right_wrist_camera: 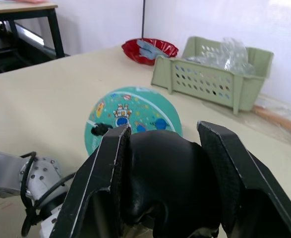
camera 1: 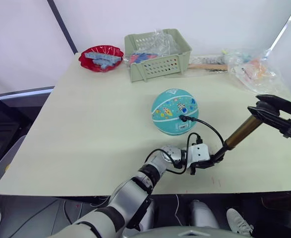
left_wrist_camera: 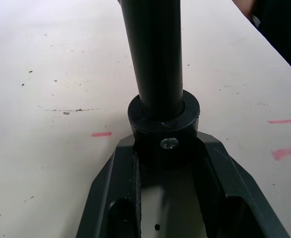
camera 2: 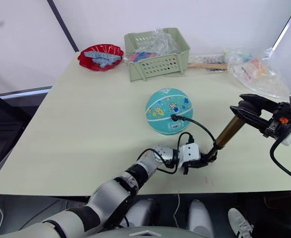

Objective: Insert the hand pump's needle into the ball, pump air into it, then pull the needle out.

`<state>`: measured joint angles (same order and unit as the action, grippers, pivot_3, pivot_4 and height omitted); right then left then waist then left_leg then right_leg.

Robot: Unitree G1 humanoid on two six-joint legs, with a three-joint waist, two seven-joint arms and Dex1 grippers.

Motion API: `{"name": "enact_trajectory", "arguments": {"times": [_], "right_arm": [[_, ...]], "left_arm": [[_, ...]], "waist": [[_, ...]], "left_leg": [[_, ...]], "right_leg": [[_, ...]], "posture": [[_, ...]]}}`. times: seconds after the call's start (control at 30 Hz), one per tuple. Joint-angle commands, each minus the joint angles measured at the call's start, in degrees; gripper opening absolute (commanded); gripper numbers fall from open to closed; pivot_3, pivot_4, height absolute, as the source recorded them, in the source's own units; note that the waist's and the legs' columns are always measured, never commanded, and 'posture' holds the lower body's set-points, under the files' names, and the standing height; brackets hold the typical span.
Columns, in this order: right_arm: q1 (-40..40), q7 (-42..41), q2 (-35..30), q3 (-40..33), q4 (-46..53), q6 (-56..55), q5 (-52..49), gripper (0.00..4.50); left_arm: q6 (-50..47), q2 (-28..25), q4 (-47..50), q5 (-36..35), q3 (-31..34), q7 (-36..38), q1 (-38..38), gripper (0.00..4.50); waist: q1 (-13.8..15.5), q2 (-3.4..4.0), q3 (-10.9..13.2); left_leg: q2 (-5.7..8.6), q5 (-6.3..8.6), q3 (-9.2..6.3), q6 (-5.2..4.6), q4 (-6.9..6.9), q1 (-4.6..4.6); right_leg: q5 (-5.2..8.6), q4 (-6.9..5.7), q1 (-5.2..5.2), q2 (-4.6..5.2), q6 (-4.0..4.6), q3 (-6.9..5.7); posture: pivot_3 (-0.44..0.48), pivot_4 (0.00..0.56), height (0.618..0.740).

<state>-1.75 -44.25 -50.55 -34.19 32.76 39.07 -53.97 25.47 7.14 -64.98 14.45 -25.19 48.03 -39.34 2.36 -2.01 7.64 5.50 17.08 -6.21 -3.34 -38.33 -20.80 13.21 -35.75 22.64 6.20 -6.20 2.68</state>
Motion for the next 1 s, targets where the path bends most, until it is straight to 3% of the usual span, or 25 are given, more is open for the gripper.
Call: {"name": "enact_trajectory", "arguments": {"times": [0.03,0.43,0.6,0.8,1.0], "right_arm": [[-3.0,0.1,1.9,3.7,1.7,0.2,0.6,1.63],[-14.1,1.5,10.2,18.7,2.5,-9.7,16.7,1.63],[-15.4,1.6,11.4,20.7,1.3,-13.5,20.6,1.63],[-13.2,1.0,9.7,15.7,4.5,-12.4,15.6,1.63],[-6.1,1.3,3.8,4.9,6.7,-7.4,3.3,1.63]], "left_arm": [[-1.0,-0.4,-5.3,4.5,-3.3,-0.7,2.9,0.95],[0.0,0.5,-5.9,5.7,-3.7,-3.4,3.0,0.95],[1.0,0.2,-5.8,5.9,-3.6,-3.6,3.3,0.95],[1.8,0.1,-5.9,6.3,-3.8,-3.7,3.4,0.95],[2.0,0.1,-6.0,6.6,-3.9,-3.2,3.3,0.95]], "waist": [[0.1,0.02,0.0],[0.1,-0.53,-0.7],[0.1,-0.60,-0.7],[0.1,-0.40,-0.7],[0.3,0.30,-0.3]], "left_leg": [[0.00,0.01,0.01,-0.01,0.00,0.01],[0.03,0.24,0.60,-0.35,-0.06,0.27],[0.12,0.43,1.06,-0.54,-0.05,0.62],[0.14,0.59,1.22,-0.77,-0.05,0.65],[0.15,0.59,0.87,-0.75,-0.07,0.25]], "right_leg": [[0.00,0.01,0.00,0.00,0.00,0.01],[-0.26,0.26,0.00,0.08,-0.48,0.35],[-0.42,0.34,0.00,0.52,-0.88,0.24],[-0.61,0.65,-0.02,0.71,-0.78,0.06],[-0.74,0.90,0.06,0.74,-0.61,-0.33]], "posture": [[0.000,0.150,0.740],[0.000,0.150,0.740],[0.000,0.150,0.740],[0.000,0.150,0.740],[0.000,0.150,0.740]]}}
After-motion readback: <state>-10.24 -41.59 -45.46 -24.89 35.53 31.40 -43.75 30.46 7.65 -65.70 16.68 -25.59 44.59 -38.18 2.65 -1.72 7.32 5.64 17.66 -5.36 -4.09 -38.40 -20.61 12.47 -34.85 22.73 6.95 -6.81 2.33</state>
